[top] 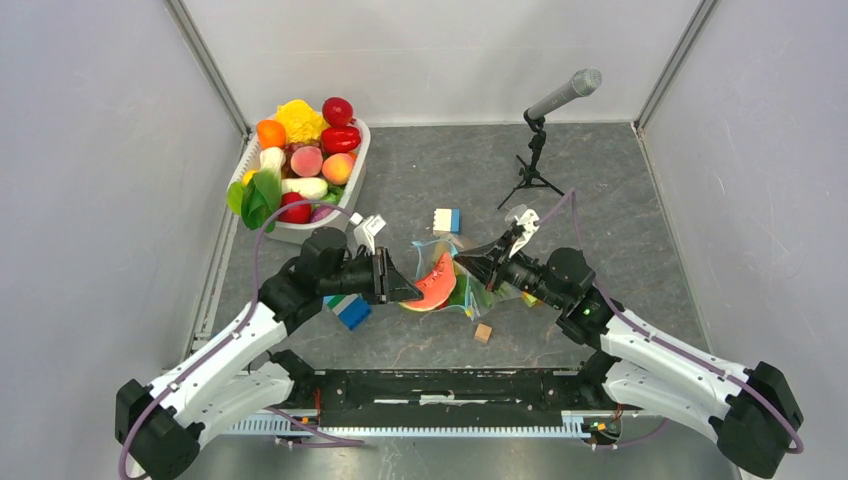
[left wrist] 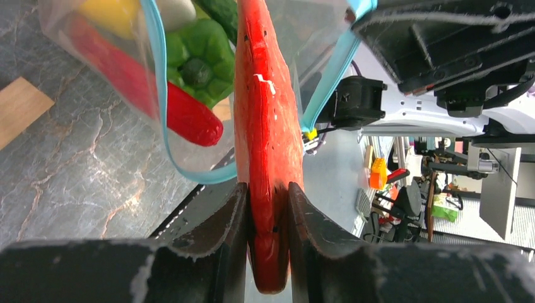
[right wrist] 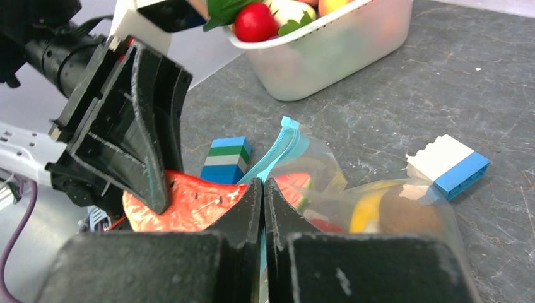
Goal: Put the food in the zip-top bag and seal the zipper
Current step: Place the fake fruit in the zipper food storage bag.
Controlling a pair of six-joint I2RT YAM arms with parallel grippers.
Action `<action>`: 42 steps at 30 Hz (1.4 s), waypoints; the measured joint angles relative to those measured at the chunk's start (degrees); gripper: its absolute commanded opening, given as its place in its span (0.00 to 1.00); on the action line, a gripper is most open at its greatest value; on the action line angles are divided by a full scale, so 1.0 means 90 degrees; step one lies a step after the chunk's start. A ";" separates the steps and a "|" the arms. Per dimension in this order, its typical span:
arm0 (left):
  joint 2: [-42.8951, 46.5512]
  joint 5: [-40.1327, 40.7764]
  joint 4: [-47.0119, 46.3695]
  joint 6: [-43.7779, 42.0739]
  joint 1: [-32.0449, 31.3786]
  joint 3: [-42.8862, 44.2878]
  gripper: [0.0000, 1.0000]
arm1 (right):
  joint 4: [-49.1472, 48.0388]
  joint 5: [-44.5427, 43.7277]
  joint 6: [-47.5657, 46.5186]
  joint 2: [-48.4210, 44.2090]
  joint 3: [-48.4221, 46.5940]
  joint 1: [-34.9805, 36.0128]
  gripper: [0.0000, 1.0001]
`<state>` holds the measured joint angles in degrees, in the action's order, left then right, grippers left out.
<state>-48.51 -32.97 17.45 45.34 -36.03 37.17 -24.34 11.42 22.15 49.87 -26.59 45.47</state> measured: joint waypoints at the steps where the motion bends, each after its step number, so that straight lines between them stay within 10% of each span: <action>1: -0.0058 0.0007 -0.0083 0.0002 -0.0005 0.0019 0.02 | 0.0036 0.0039 -0.0056 0.0000 -0.0017 0.0022 0.04; 42: -0.2465 0.1722 -0.2858 0.1440 -0.0928 0.0478 0.26 | -0.0066 -0.0580 -0.0833 0.0007 -0.0053 0.1156 0.03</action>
<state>-70.70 -17.47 -8.27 58.30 -44.38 41.47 -24.93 6.20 14.66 49.93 -27.07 55.88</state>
